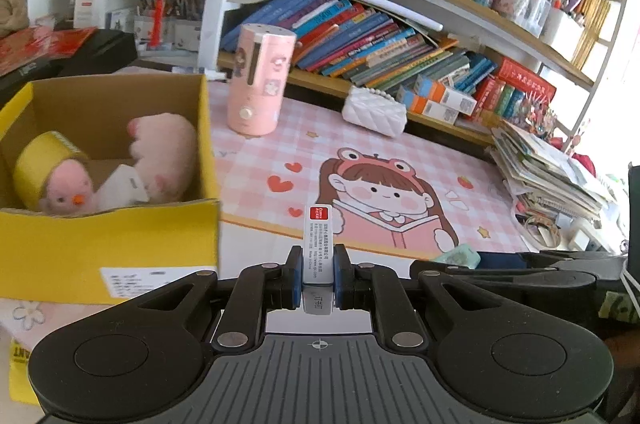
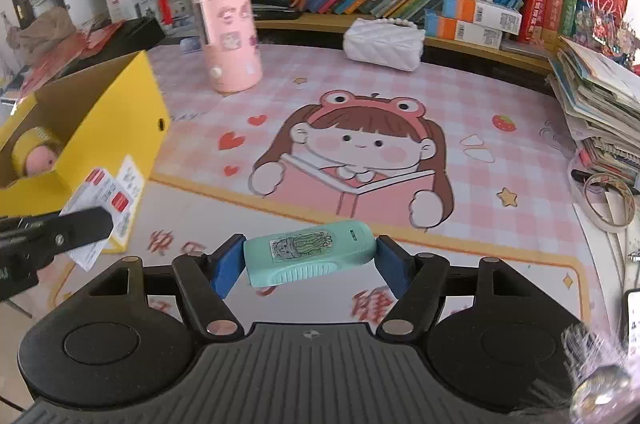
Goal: Organize objects
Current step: 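Carry the medicine box and eraser with both tools over the yellow box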
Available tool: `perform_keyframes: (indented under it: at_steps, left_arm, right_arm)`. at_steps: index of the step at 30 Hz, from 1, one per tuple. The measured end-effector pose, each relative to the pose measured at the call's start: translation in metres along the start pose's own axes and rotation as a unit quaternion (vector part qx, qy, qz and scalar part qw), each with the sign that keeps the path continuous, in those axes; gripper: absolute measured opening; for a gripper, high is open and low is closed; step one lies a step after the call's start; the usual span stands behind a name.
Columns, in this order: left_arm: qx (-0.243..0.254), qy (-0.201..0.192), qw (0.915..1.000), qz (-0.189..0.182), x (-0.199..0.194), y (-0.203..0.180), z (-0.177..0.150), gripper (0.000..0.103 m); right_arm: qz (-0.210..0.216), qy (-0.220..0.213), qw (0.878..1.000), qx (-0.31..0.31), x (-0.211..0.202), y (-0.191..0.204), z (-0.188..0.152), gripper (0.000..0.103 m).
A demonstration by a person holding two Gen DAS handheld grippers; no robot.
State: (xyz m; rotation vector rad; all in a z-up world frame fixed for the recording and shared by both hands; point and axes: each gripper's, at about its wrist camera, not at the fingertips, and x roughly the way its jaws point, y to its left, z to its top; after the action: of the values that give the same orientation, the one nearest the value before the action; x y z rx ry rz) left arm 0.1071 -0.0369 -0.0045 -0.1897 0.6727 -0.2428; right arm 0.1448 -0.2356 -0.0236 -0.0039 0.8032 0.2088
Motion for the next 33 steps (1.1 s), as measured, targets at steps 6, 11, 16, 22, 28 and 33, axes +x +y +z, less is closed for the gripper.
perform_keyframes:
  at_steps: [6,11,16,22,28,33]
  left_arm:
    - [-0.006,-0.006,0.9999,0.006,-0.026,0.022,-0.011,0.013]
    - [-0.022,-0.008,0.9995,0.023,-0.051,0.047,-0.022,0.013]
    - [-0.045,-0.003,0.9981,0.042,-0.072,0.074,-0.034,0.013]
    - [-0.057,-0.001,0.9971,0.049,-0.092,0.094,-0.045,0.013]
    - [-0.053,-0.004,0.9974,0.048,-0.109,0.105,-0.053,0.013]
    - [-0.054,-0.007,0.9972,0.051,-0.122,0.115,-0.06,0.013]
  right_arm:
    - [0.01,-0.006,1.0,-0.018,-0.014,0.034,-0.009,0.068]
    - [0.021,-0.007,0.999,-0.033,-0.023,0.063,-0.011,0.068]
    - [0.035,-0.014,0.999,-0.04,-0.037,0.093,-0.023,0.068]
    - [0.041,-0.003,0.998,-0.039,-0.047,0.119,-0.042,0.068]
    - [0.046,-0.003,0.998,-0.042,-0.056,0.14,-0.055,0.068]
    - [0.049,-0.002,0.998,-0.042,-0.062,0.156,-0.066,0.068]
